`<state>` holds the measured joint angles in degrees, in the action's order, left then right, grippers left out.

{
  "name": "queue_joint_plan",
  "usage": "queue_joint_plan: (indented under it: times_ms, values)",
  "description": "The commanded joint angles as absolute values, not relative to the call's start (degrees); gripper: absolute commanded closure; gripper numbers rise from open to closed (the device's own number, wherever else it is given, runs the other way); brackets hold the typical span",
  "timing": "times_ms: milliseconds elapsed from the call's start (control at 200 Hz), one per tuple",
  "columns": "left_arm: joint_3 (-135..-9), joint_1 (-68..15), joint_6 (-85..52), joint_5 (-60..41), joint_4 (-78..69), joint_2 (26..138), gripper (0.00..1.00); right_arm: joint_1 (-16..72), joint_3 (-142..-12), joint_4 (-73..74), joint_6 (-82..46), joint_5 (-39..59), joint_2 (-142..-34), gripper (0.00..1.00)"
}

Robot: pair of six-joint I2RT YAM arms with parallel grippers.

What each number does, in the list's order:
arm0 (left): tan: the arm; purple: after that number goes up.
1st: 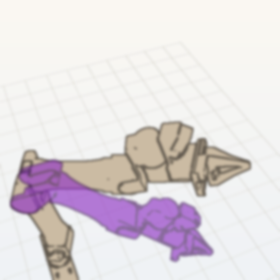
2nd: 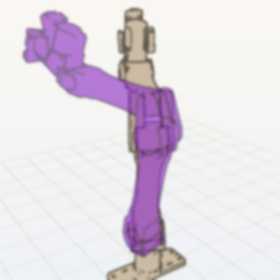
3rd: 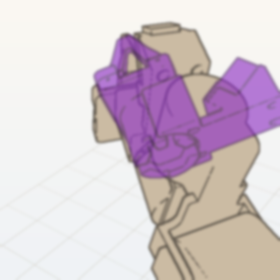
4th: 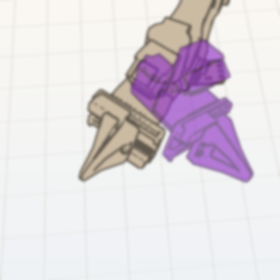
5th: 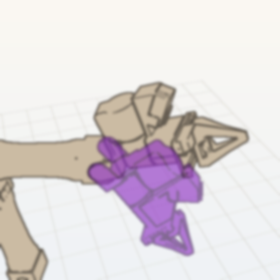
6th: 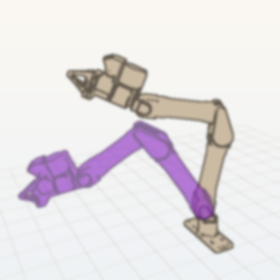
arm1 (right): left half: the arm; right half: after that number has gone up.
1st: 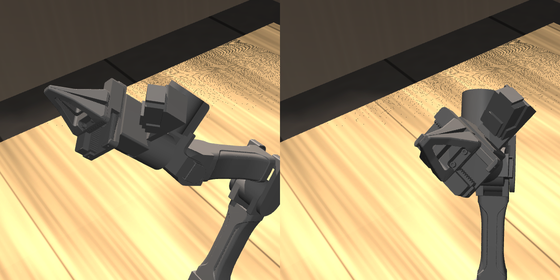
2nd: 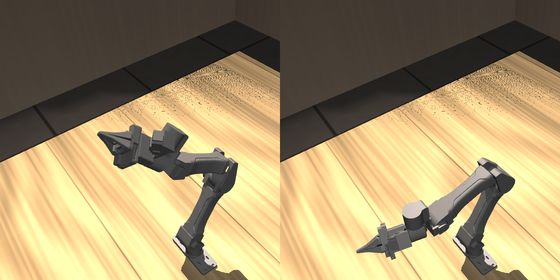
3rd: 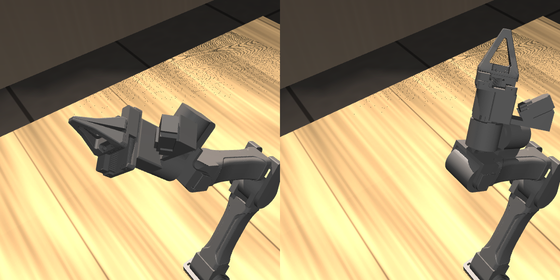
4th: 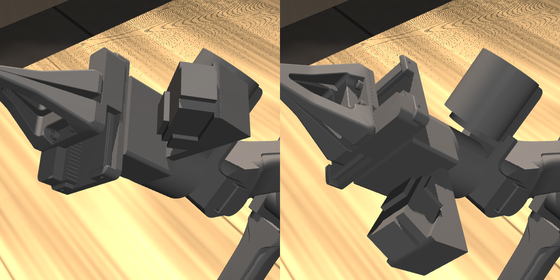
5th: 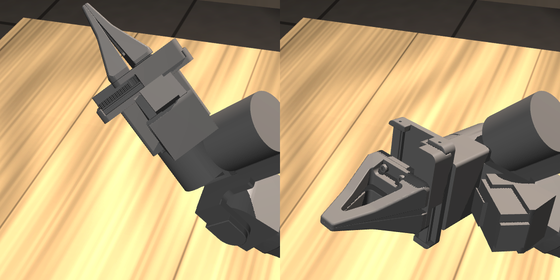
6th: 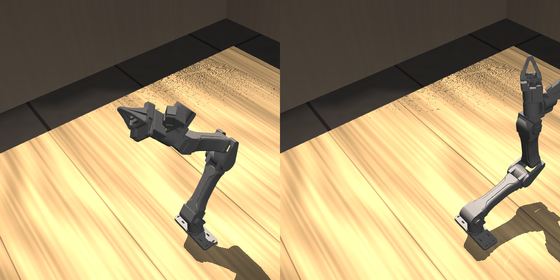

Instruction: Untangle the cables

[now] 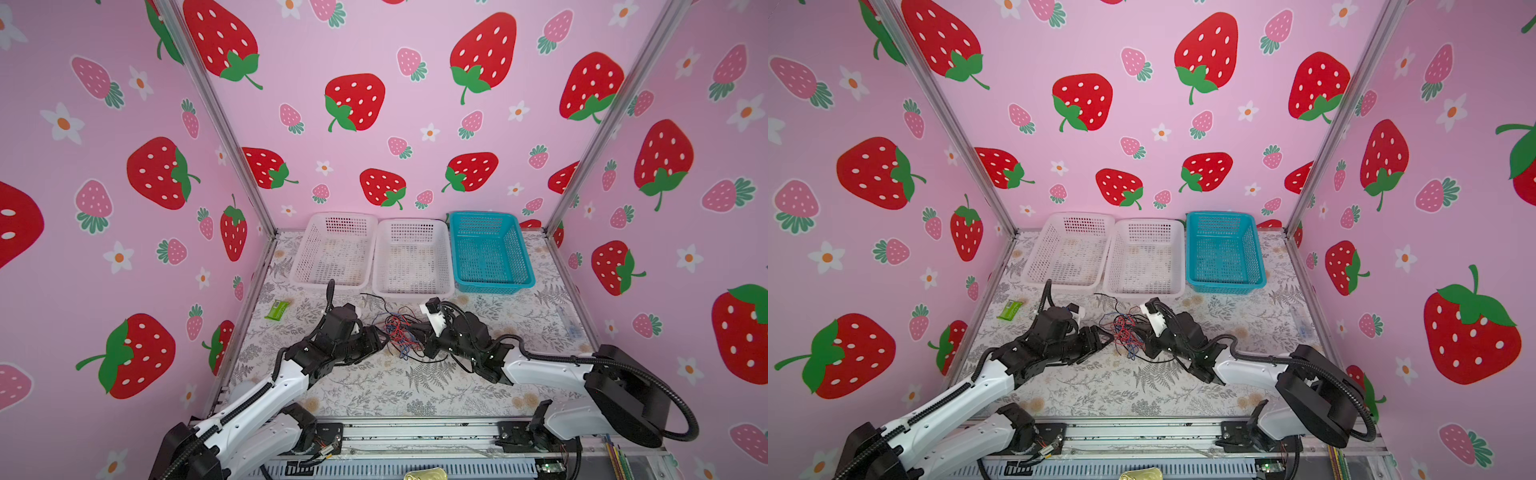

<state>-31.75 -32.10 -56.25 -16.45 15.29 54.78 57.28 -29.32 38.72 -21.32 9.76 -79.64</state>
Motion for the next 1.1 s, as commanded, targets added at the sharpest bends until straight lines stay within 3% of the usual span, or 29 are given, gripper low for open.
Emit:
queue_joint_plan:
  times_ms: [0,465,630,650,1096]
  values:
    - [-33.4,-32.4,-58.4,-14.9,14.5,55.5,0.41,58.3,-30.3,40.7,-20.0,8.8,-78.5,1.00]
    - [-33.0,-32.7,-58.6,-13.6,12.2,58.8,0.72,59.6,-29.3,42.5,-18.2,12.0,-76.6,1.00]
    - [-32.4,-32.7,-58.2,-12.8,12.9,58.2,0.93,59.6,-28.9,42.4,-18.1,10.9,-75.7,1.00]
    - [-32.3,-32.6,-58.0,-12.5,13.2,58.1,1.00,59.6,-28.8,42.3,-18.1,10.7,-75.5,1.00]
    - [-39.0,-26.7,-48.8,-8.9,32.3,49.3,1.00,57.0,-28.2,34.8,-20.4,-8.0,-70.6,1.00]
